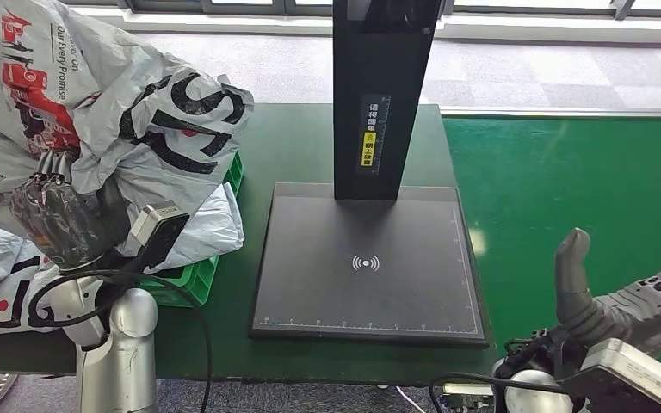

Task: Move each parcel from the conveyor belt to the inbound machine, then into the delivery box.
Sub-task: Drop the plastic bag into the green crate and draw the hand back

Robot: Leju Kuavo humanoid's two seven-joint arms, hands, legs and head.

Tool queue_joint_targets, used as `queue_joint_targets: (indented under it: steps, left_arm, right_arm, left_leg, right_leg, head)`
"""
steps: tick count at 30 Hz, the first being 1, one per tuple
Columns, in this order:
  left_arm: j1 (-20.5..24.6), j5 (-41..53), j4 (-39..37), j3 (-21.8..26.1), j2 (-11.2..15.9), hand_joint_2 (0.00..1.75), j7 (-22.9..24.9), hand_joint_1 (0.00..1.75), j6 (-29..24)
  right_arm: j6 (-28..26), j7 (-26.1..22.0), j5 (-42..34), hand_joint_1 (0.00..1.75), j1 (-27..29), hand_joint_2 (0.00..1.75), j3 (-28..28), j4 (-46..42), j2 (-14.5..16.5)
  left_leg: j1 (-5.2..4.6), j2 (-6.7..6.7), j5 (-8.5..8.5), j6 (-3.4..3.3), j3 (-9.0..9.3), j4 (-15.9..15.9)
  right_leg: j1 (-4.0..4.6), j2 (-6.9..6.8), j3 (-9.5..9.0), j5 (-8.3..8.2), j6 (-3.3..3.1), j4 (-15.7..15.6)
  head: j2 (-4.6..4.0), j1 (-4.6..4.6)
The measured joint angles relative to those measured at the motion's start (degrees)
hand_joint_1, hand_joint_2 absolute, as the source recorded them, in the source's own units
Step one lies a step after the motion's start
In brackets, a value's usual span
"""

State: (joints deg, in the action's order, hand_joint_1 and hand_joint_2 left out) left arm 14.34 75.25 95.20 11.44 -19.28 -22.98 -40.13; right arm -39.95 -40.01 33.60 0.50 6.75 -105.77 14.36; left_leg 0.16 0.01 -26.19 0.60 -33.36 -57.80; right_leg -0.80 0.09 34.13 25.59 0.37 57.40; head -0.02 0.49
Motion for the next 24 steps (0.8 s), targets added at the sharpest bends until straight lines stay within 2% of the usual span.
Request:
queue_joint_targets:
  steps: [5,12,17,24]
  left_arm:
    - [1.53,1.62,-5.38,6.09,-0.30,1.75,0.93,1.75,0.01]
    - [3.24,4.32,-12.83,10.05,0.02,1.75,5.50,1.75,0.01]
    - [4.38,4.96,-17.55,11.70,0.99,1.75,8.97,1.75,0.01]
    - [4.99,5.23,-20.47,12.02,1.82,1.75,9.92,1.75,0.01]
  right_arm:
    - [0.00,0.75,0.00,0.00,0.76,1.75,0.00,0.01,0.00]
    - [0.00,1.01,-0.08,0.00,0.89,1.75,0.00,0.25,-0.01]
    - [0.00,1.02,-0.18,0.00,0.63,1.75,0.00,0.24,-0.01]
    - [0.03,1.08,-0.17,0.00,0.50,1.75,0.00,0.24,-0.01]
  left_leg:
    - [0.00,0.01,0.01,0.00,0.01,0.00]
    - [-0.01,0.00,0.00,0.00,0.00,0.00]
    - [0.00,0.00,0.00,0.00,0.00,0.00]
    - [0.00,0.00,0.01,0.00,0.00,0.00]
  right_leg:
    - [-0.01,0.01,-0.01,-0.01,0.00,0.00]
    - [-0.01,0.00,-0.02,-0.01,0.00,0.00]
    - [0.00,0.01,-0.01,-0.01,0.00,0.00]
    - [0.00,0.00,-0.02,-0.01,0.00,0.00]
  head:
    - [0.00,-0.01]
    - [0.00,-0.01]
    - [0.00,-0.01]
    - [0.00,-0.01]
